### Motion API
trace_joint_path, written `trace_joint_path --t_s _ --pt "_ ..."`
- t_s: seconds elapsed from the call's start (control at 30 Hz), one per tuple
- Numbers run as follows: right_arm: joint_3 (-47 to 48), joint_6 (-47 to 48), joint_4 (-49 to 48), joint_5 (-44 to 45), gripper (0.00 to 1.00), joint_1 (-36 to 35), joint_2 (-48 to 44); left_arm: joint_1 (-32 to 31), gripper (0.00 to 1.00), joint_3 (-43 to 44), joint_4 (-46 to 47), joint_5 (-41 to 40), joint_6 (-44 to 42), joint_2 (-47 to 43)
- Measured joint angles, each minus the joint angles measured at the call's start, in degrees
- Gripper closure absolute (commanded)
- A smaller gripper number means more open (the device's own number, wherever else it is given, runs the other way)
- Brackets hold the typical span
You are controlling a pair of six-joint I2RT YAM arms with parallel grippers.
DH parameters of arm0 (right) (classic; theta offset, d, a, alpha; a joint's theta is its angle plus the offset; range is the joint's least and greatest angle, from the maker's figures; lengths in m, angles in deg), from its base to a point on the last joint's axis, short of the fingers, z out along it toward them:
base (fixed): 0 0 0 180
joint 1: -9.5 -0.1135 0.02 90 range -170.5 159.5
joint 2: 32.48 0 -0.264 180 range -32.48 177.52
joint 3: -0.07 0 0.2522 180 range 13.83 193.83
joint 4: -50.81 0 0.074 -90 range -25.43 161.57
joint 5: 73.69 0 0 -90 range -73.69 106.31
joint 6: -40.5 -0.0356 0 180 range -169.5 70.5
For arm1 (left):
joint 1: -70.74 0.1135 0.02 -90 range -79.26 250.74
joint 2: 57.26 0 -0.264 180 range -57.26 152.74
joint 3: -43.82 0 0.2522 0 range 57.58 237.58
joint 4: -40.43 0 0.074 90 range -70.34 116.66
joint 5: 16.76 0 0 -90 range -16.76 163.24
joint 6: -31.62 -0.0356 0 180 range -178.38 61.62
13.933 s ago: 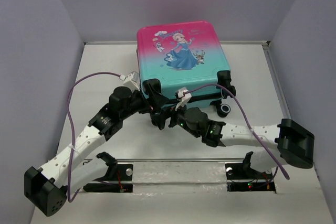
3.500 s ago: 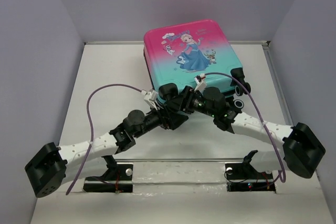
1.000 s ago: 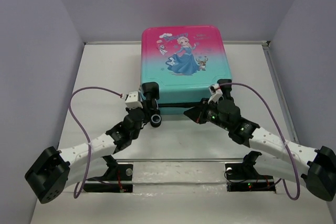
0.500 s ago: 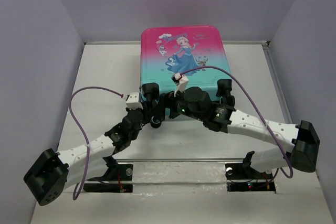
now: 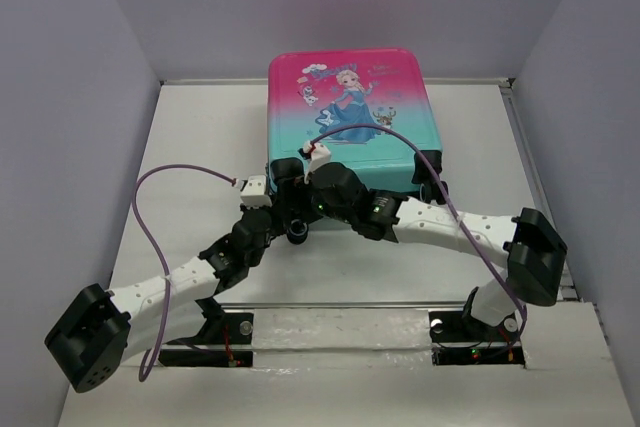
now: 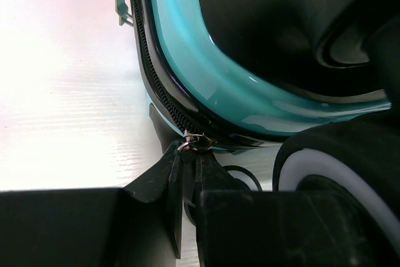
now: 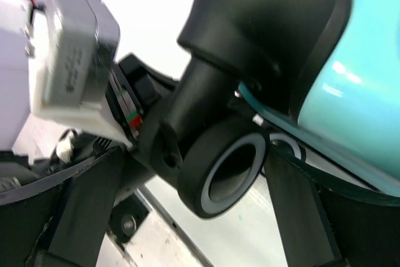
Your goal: Pack the luggage
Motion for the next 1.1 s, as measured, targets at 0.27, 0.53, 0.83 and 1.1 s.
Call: trace_joint_path --t_s 0.27,0.53,0.83,1.1 --pt "-0.61 1.38 -4.79 0.28 0.64 0.31 0.74 0.66 0.94 0.0 -0.79 1.03 -0.13 -0.09" --pt "-8.33 1.4 -14.88 0.09 0.93 0.52 -2.1 0.63 0.94 -0.31 -0.85 1.81 -1.51 -1.05" --pt "-23.56 2.99 -13.44 3.08 0.93 3.82 -19.47 -0.22 0.94 -0.42 -8.11 1.9 -2.38 -7.45" --pt "-25.94 4.52 -6.56 1.18 0.25 5.44 -29.49 -0.26 0.94 -0.57 -11.93 0.5 -1.57 -10.62"
